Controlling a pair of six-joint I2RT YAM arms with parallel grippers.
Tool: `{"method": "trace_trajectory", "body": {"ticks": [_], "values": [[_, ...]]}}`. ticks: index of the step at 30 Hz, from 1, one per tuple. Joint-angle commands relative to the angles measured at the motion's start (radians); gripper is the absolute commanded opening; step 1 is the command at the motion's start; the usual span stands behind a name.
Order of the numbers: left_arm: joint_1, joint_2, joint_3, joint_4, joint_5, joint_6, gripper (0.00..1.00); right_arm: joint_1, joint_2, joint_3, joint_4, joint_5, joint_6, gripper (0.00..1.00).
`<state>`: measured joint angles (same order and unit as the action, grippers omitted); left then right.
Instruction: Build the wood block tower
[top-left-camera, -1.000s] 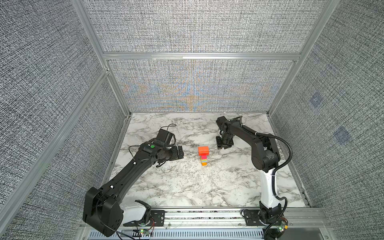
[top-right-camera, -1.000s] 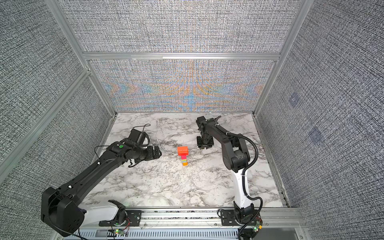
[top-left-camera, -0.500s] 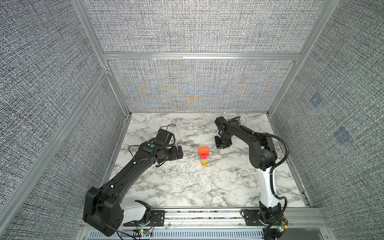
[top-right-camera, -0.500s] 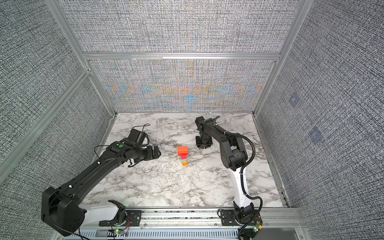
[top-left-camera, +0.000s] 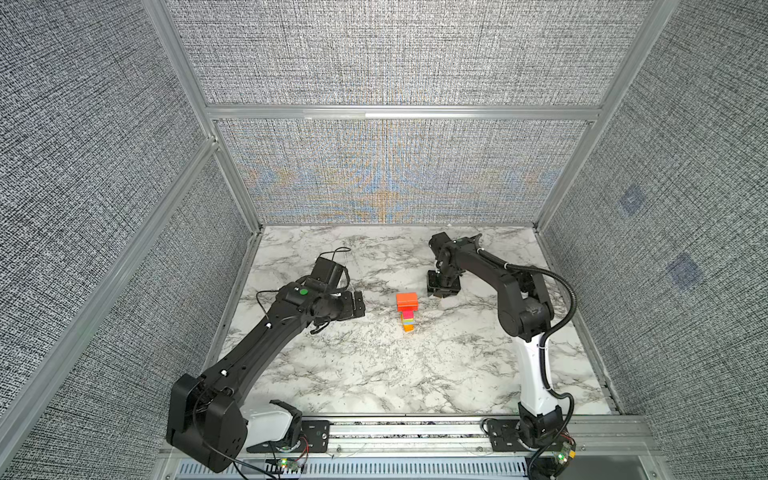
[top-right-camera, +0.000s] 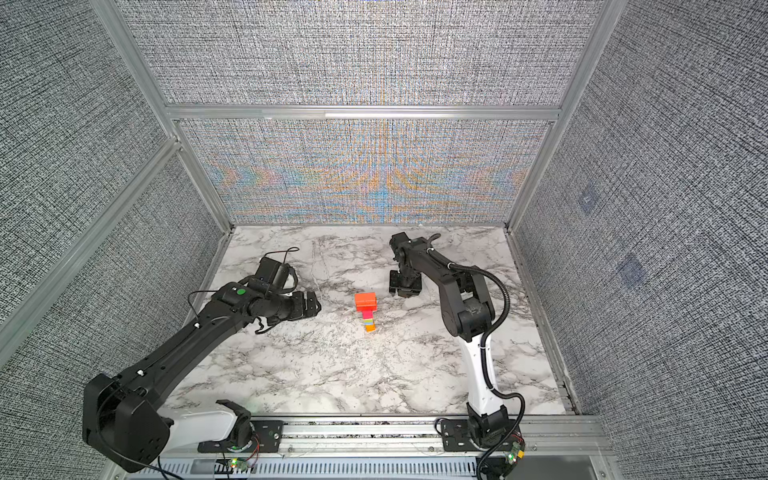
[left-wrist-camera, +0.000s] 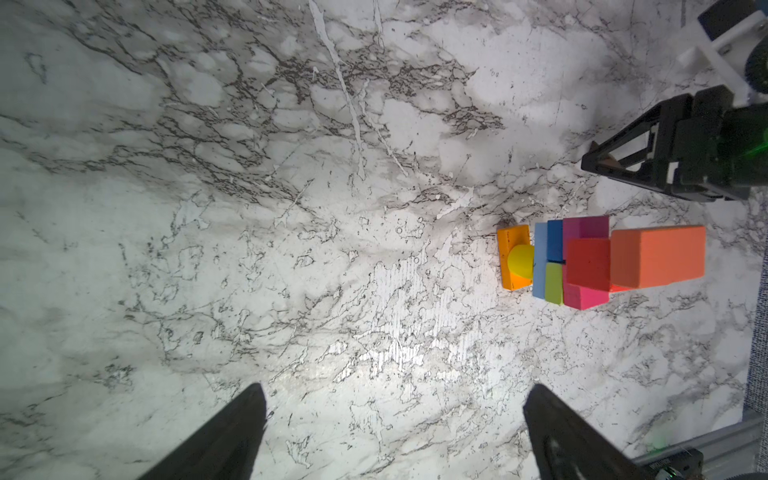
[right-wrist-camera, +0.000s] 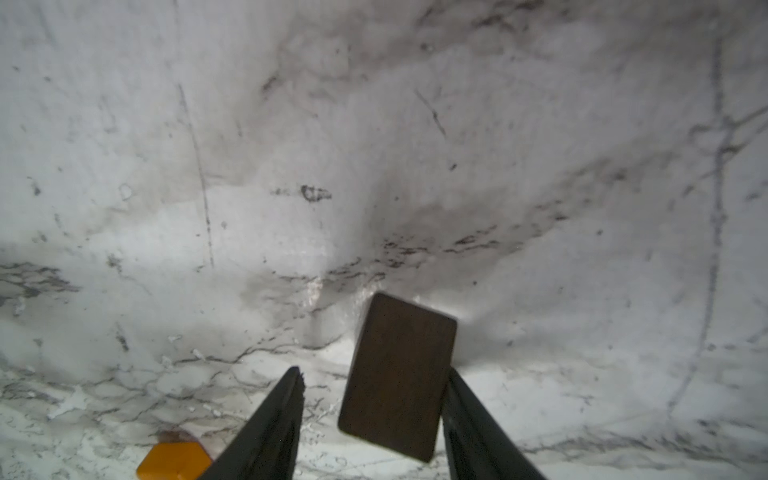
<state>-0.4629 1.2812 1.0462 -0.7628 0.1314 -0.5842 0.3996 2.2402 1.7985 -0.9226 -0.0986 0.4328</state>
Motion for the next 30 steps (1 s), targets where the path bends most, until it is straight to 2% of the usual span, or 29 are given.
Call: {"method": "trace_trajectory", "body": {"ticks": [1,3,12,20,23,30], "values": [[0.002,-0.009,0.003,-0.017,-0.001,0.012,0.99,0.003,0.008,0.011,0.003,-0.024,0.015,0.56],[0.001,-0.011,0.003,-0.018,-0.003,0.012,0.99,0.004,0.013,0.019,-0.005,-0.008,0.018,0.55],[0.006,-0.014,0.003,-0.019,0.0,0.014,0.99,0.004,-0.003,-0.008,-0.01,0.075,0.027,0.36],[0.01,-0.01,0.01,-0.024,0.001,0.016,0.99,0.005,-0.008,-0.019,0.001,0.06,0.021,0.25],[0.01,-0.007,0.016,-0.027,0.003,0.016,0.99,-0.005,-0.036,-0.052,0.053,-0.03,0.009,0.23],[0.012,0.02,0.035,-0.014,0.027,0.008,0.99,-0.076,-0.127,-0.229,0.256,-0.399,0.023,0.23]]}}
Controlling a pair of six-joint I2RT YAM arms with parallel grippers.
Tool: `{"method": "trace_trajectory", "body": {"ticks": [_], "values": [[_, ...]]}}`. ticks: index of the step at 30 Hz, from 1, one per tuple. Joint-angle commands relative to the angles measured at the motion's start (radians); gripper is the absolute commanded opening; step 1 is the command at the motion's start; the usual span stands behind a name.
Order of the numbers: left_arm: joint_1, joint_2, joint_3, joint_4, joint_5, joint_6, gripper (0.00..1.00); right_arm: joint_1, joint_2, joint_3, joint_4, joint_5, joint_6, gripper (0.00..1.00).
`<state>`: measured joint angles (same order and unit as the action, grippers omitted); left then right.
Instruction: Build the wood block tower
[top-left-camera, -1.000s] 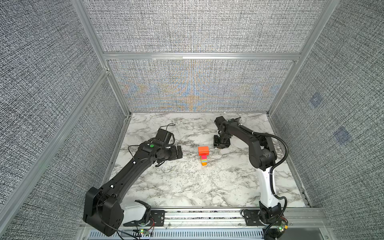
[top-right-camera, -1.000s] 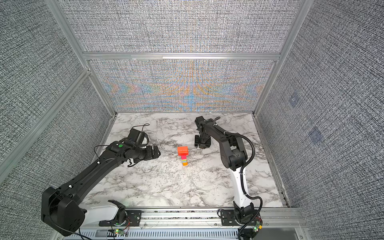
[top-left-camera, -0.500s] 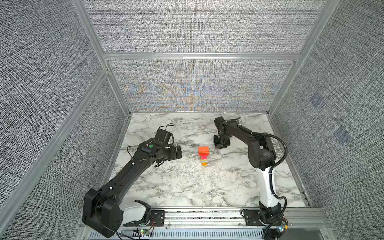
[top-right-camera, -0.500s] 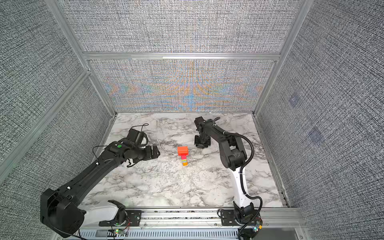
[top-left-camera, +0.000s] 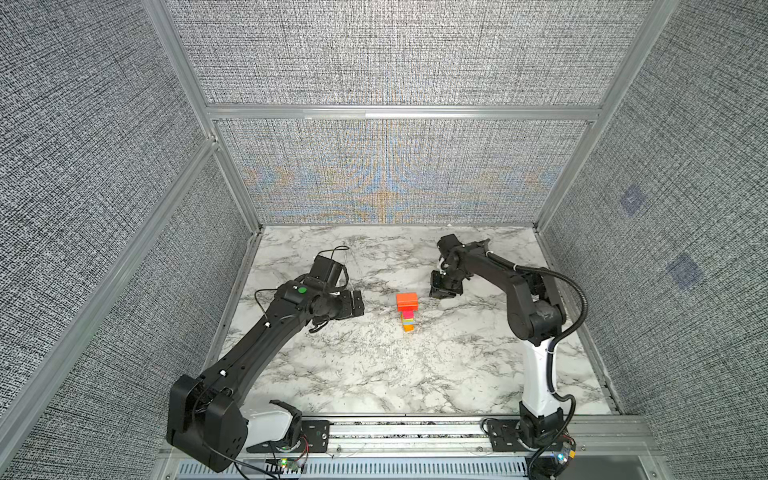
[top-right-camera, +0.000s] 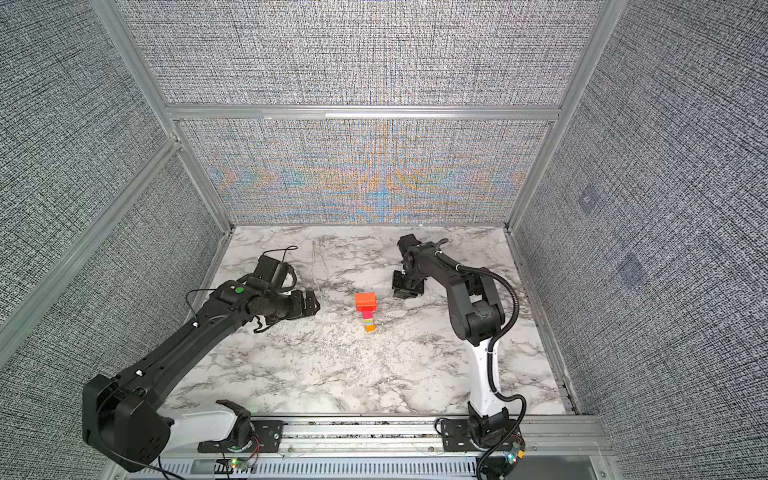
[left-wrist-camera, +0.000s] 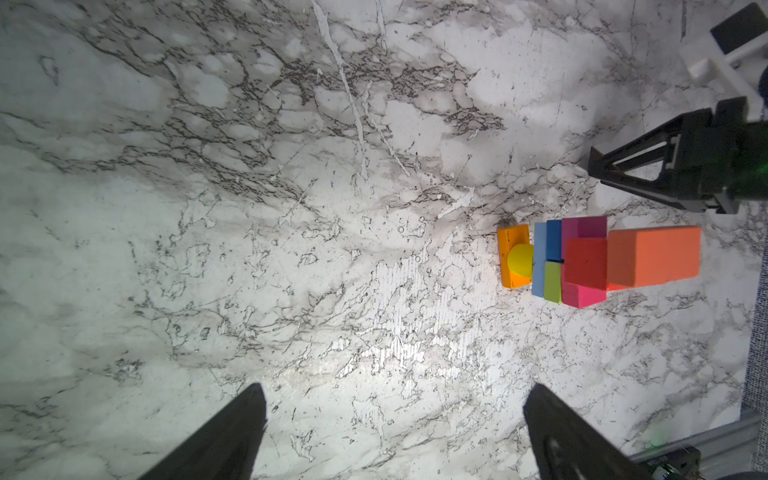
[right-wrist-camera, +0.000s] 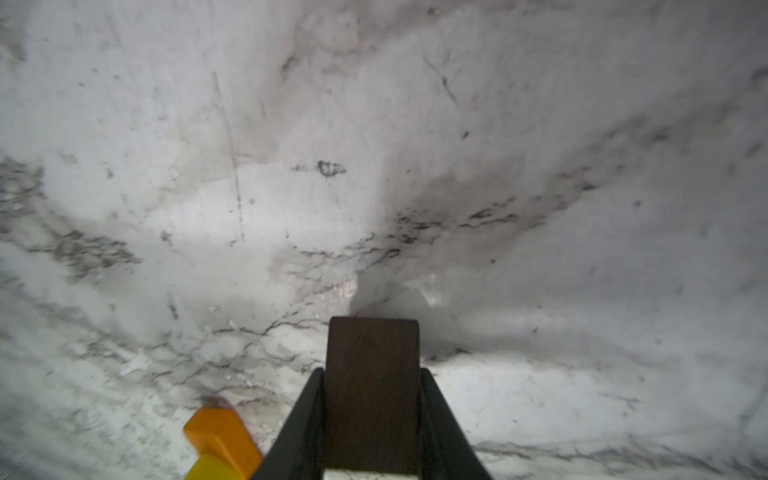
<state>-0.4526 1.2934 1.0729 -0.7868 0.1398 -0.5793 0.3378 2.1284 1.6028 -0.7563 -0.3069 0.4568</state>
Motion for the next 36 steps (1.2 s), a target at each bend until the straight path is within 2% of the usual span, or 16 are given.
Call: {"method": "trace_trajectory", "body": {"ticks": [1,6,9,19,23,29,31,34,36], "values": [[0.001,0.013,0.01,0.013,0.021,0.001,0.99,-0.027,-0.015,-0.046,0.093,-0.233,-0.012,0.23],[0.002,0.039,0.03,0.017,0.044,-0.002,0.99,-0.087,-0.016,-0.129,0.118,-0.362,-0.054,0.24],[0.001,0.062,0.052,0.009,0.063,0.002,0.99,-0.116,0.0,-0.156,0.12,-0.434,-0.078,0.3],[0.002,0.112,0.096,0.006,0.092,0.006,0.99,-0.195,0.018,-0.225,0.139,-0.458,-0.116,0.47],[0.001,0.116,0.102,0.005,0.095,0.005,0.99,-0.199,0.016,-0.216,0.113,-0.403,-0.138,0.55],[0.002,0.121,0.112,-0.002,0.091,0.012,0.99,-0.194,-0.019,-0.211,0.075,-0.296,-0.157,0.55],[0.002,0.121,0.116,-0.005,0.088,0.015,0.99,-0.157,-0.057,-0.203,0.042,-0.218,-0.185,0.55],[0.002,0.121,0.114,-0.002,0.086,0.018,0.99,-0.086,-0.086,-0.172,-0.012,-0.088,-0.206,0.65],[0.001,0.121,0.112,0.0,0.083,0.018,0.99,-0.053,-0.092,-0.16,-0.021,-0.03,-0.196,0.68]]}}
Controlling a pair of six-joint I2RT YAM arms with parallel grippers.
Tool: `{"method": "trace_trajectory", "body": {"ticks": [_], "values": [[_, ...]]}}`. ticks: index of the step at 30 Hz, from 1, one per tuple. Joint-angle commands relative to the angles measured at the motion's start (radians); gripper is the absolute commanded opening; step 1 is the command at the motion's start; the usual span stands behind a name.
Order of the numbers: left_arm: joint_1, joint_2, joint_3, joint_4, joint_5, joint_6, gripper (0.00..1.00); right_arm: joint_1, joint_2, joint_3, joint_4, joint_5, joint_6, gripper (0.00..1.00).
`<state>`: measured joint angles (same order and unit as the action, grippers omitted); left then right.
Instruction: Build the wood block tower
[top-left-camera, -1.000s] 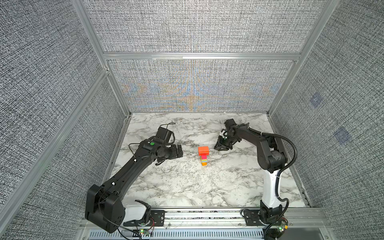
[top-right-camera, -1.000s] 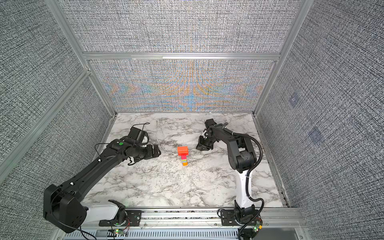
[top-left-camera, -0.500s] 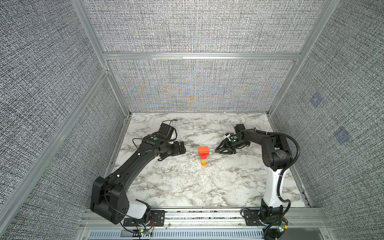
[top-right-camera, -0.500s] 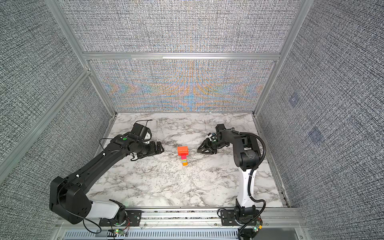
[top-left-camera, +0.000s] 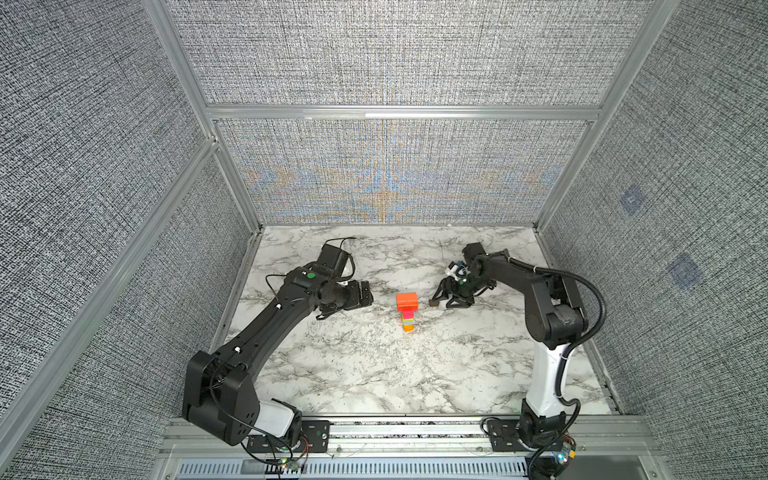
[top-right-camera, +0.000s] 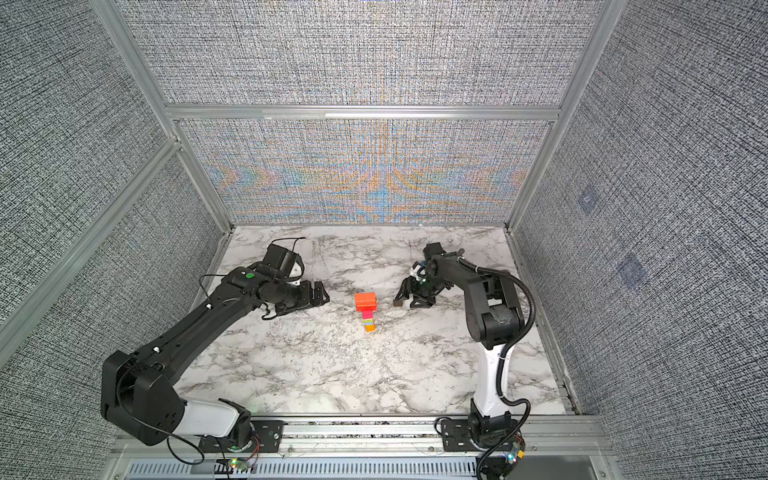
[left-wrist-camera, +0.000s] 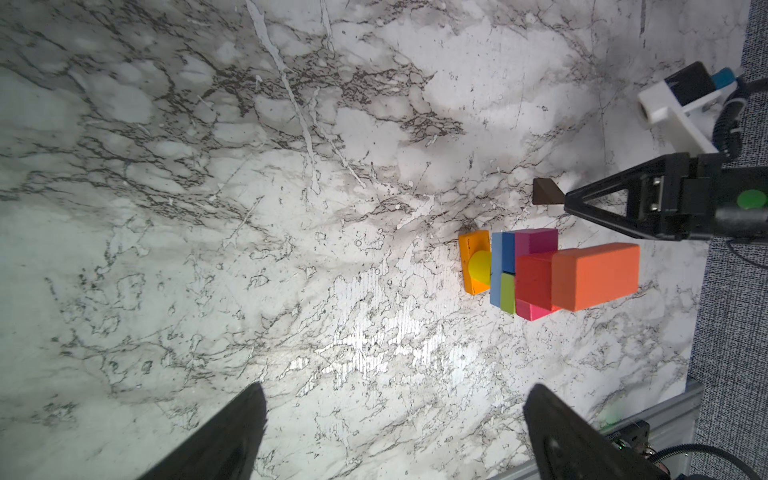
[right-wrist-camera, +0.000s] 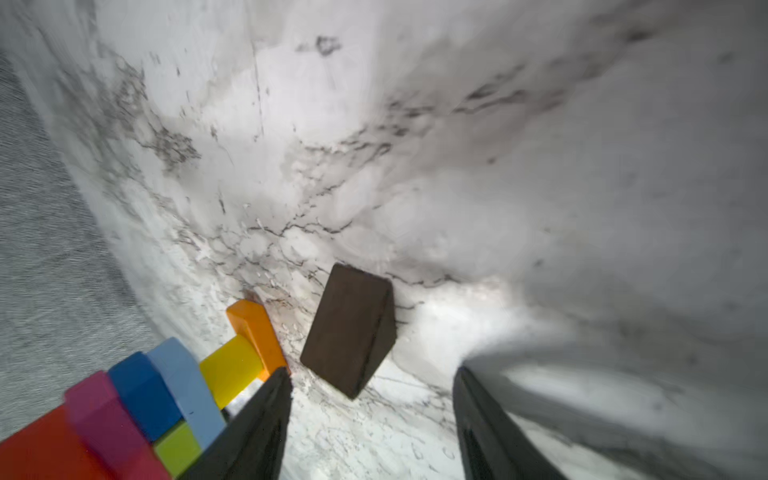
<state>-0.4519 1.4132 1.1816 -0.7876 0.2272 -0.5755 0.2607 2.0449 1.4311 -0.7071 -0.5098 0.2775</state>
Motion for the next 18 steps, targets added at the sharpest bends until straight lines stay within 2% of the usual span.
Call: {"method": "trace_trajectory", "body": {"ticks": [1,12,15,18], "values": [[0.001,0.0,0.0,0.003,-0.006,0.014,0.99,0.037,-0.009,0.018,-0.07,0.201,-0.009,0.68],[0.001,-0.049,-0.04,-0.008,-0.033,0.014,0.99,0.138,0.04,0.108,-0.114,0.402,0.003,0.67],[0.001,-0.06,-0.043,-0.017,-0.05,0.015,0.99,0.162,0.061,0.131,-0.123,0.439,-0.001,0.62],[0.001,-0.067,-0.044,-0.022,-0.058,0.017,0.99,0.18,0.075,0.15,-0.135,0.463,-0.004,0.53]]}}
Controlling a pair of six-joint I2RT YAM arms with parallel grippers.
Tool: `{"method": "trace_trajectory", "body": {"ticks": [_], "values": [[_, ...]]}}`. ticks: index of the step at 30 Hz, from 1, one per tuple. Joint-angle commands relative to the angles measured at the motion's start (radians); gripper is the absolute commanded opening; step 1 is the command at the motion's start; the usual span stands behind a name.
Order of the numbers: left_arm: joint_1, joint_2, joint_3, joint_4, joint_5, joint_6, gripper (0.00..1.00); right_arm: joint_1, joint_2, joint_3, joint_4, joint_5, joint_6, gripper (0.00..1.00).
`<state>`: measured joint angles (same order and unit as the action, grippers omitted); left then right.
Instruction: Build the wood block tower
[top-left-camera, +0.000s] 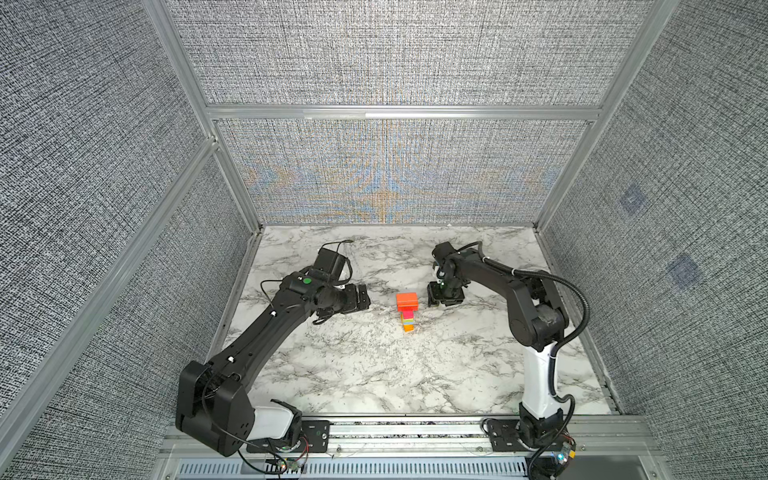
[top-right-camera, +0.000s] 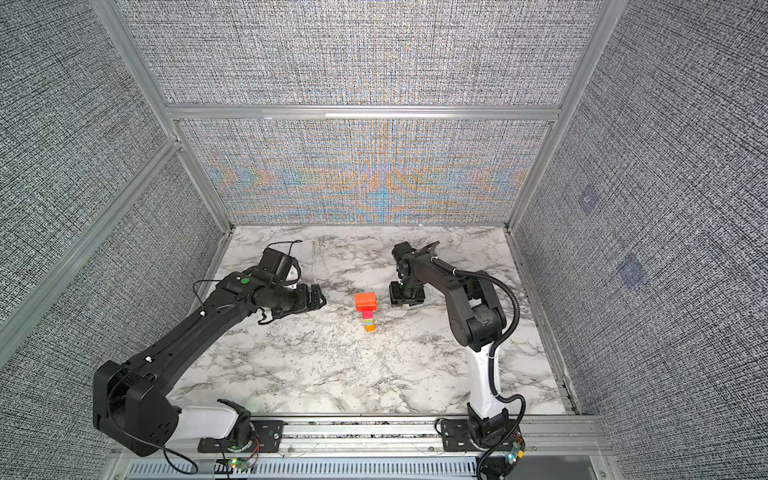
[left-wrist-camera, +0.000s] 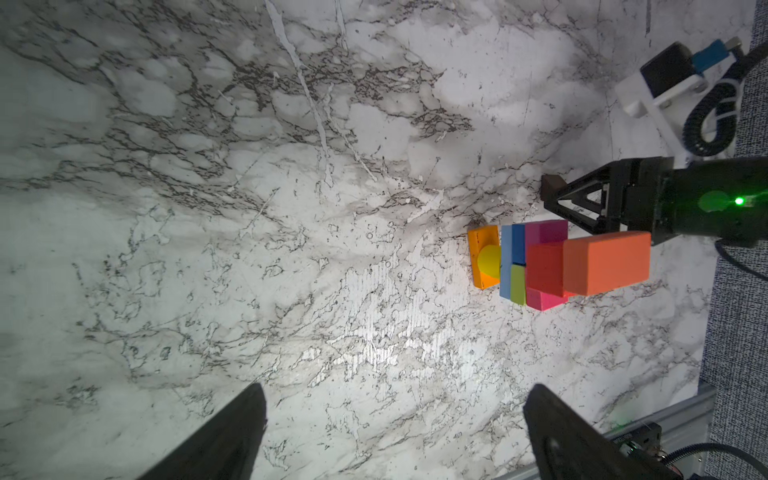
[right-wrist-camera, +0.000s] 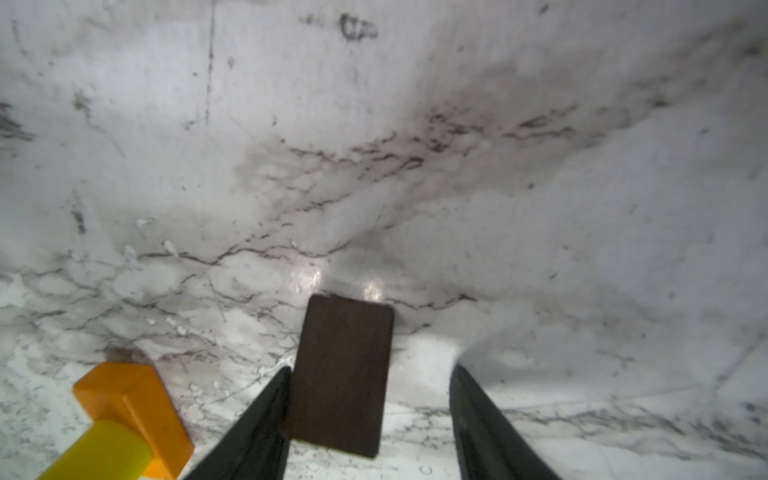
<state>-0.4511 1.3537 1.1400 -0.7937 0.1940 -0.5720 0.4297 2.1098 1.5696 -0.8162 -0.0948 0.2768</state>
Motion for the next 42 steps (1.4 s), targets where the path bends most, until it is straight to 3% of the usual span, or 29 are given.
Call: {"method": "trace_trajectory", "body": {"ticks": [1,8,11,13,17,24,28,32,35,42], "values": [[0.001,-0.009,-0.003,-0.016,-0.026,0.015,0.99,0.013,0.013,0.014,-0.029,0.051,-0.004,0.49],[0.005,-0.007,0.001,-0.018,-0.024,0.017,0.99,0.018,-0.007,0.001,-0.019,0.05,0.007,0.24],[0.005,-0.005,0.004,-0.019,-0.022,0.017,0.99,0.01,-0.028,-0.019,0.001,0.0,0.015,0.19],[0.006,-0.003,0.007,-0.018,-0.02,0.016,0.99,-0.016,-0.054,-0.054,0.045,-0.124,0.023,0.19],[0.006,0.007,0.012,-0.019,-0.016,0.015,0.99,-0.104,-0.073,-0.136,0.168,-0.49,0.043,0.19],[0.006,0.03,0.015,-0.003,0.002,0.008,0.99,-0.178,-0.002,-0.161,0.136,-0.755,-0.03,0.21],[0.006,0.044,0.024,0.001,0.012,0.003,0.99,-0.191,0.015,-0.18,0.136,-0.752,-0.033,0.28],[0.006,0.048,0.035,-0.006,0.012,0.006,0.99,-0.214,0.023,-0.18,0.116,-0.687,-0.032,0.47],[0.006,0.046,0.035,-0.007,0.01,0.008,0.99,-0.23,0.022,-0.19,0.117,-0.663,-0.027,0.54],[0.006,0.048,0.035,-0.009,0.007,0.009,0.99,-0.237,0.004,-0.201,0.106,-0.577,-0.028,0.55]]}}
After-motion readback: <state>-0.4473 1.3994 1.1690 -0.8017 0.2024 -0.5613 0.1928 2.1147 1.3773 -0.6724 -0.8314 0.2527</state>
